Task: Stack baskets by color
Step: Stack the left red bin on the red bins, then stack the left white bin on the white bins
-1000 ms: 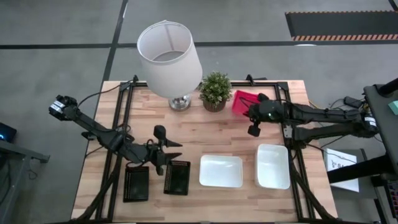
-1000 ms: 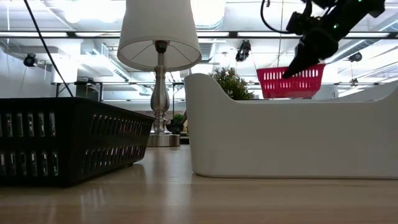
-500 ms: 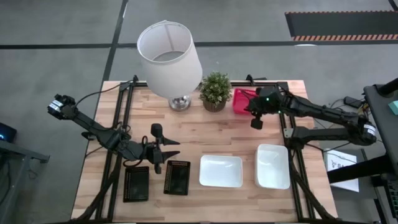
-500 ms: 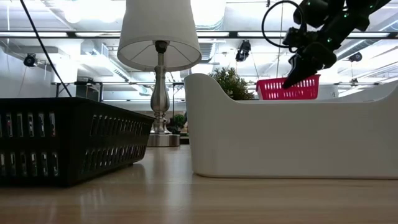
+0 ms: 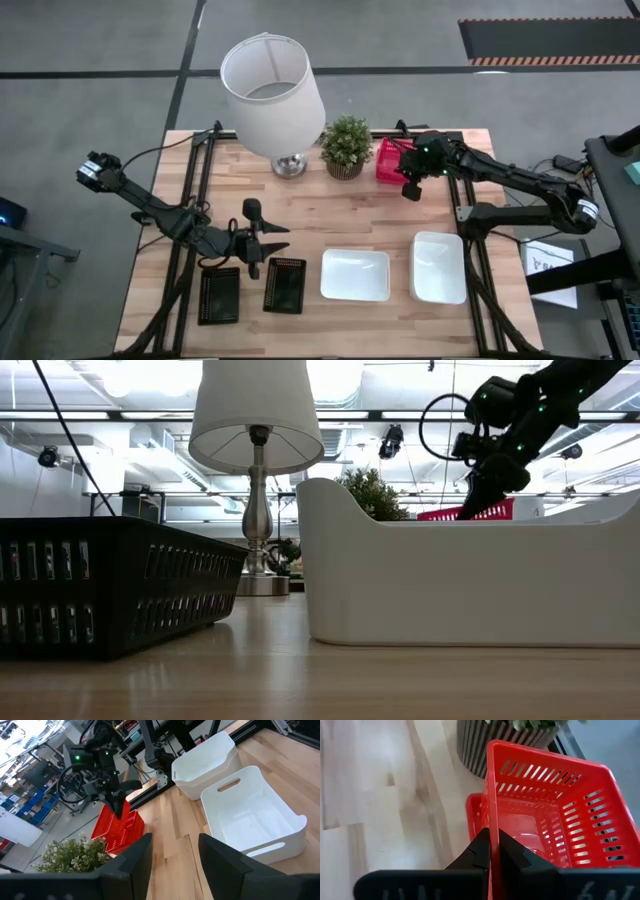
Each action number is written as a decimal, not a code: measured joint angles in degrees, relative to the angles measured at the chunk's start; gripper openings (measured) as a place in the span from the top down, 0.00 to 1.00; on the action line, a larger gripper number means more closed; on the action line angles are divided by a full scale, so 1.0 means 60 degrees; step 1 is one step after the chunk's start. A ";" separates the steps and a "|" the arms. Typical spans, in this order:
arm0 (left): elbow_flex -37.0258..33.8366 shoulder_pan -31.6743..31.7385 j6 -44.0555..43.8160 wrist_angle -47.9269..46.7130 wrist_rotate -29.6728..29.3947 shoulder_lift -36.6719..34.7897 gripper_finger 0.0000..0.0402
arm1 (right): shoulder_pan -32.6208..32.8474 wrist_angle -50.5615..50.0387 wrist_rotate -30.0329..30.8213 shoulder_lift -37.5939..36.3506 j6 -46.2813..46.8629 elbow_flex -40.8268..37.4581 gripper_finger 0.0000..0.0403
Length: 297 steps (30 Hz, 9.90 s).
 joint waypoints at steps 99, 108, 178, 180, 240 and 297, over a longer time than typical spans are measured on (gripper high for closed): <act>-0.0011 0.0021 0.0006 0.0242 -0.0401 0.0331 0.64 | 0.8081 -0.3331 0.2181 0.4751 0.4813 0.6089 0.74; -0.0011 0.0022 0.0299 0.0156 -0.1284 0.0328 0.64 | 0.8498 -0.3853 0.1965 0.5864 0.5562 0.6452 0.63; -0.0010 0.0022 0.0747 0.0160 -0.1384 0.0324 0.64 | 0.8632 -0.2427 0.2766 0.7499 0.6798 0.5945 0.68; -0.0011 0.0020 0.0747 0.0160 -0.1384 0.0324 0.64 | 0.8632 -0.2430 0.2769 0.7496 0.6770 0.5941 0.74; -0.0007 0.0018 0.0710 0.0164 -0.1384 0.0324 0.64 | 1.2046 -1.0400 0.1955 0.1391 2.0931 0.6269 0.98; 0.0002 0.0018 0.1264 0.1497 -0.0463 0.1158 0.64 | 1.2715 -1.0579 0.1421 0.1536 2.0677 0.4089 0.83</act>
